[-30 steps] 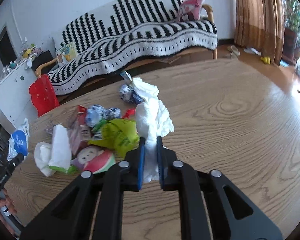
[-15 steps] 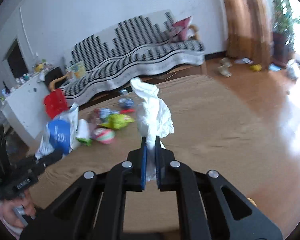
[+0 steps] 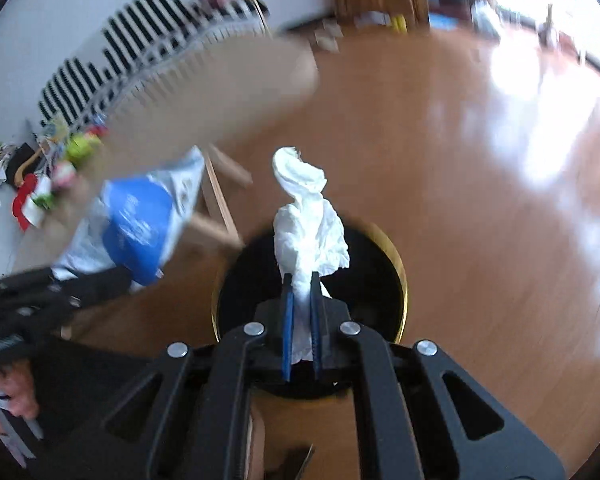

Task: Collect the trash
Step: 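Carry the packet and tissue to the black bin and release both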

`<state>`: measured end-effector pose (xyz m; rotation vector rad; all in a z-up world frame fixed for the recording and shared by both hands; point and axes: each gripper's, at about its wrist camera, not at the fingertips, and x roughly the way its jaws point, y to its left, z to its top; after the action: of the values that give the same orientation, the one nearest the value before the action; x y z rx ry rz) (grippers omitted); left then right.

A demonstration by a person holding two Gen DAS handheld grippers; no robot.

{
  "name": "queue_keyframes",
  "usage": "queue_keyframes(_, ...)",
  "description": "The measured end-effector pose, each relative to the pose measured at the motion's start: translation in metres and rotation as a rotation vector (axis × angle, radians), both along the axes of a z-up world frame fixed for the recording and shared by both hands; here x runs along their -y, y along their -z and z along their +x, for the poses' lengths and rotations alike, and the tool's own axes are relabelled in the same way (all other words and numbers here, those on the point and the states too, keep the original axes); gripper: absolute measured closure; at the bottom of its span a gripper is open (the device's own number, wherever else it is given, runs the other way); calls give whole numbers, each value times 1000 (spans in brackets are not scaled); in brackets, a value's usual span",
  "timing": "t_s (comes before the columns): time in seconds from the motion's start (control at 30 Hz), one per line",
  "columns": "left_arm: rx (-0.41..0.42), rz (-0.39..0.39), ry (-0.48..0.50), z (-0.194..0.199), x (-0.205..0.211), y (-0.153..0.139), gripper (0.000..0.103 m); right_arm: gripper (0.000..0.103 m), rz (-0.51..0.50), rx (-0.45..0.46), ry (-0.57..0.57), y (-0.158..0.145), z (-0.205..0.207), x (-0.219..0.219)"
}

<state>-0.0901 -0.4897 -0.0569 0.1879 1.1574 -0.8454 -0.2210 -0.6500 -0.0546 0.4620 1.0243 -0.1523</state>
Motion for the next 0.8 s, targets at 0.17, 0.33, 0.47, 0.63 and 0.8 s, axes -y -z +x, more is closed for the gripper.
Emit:
queue_keyframes(0.17,-41,42,31,8,7,20,79,95,86,-85,0,55,-6,-4)
queue_keyframes(0.33,-47,55,48,3,14,30,79,95,89,-103,-4,66,-2,-4)
queue_keyframes(0.47,-35,61,80,1,24,31,78,95,79,-89,-7,60,-2,-3)
queue_keyframes(0.63,79,44,16,-4,28,20,6,20,38,-87,-38,57,-8,-4)
queue_keyframes(0.8,79,0,6,-6,26,11,6,10,-17,-89,-45,58,-20,-4)
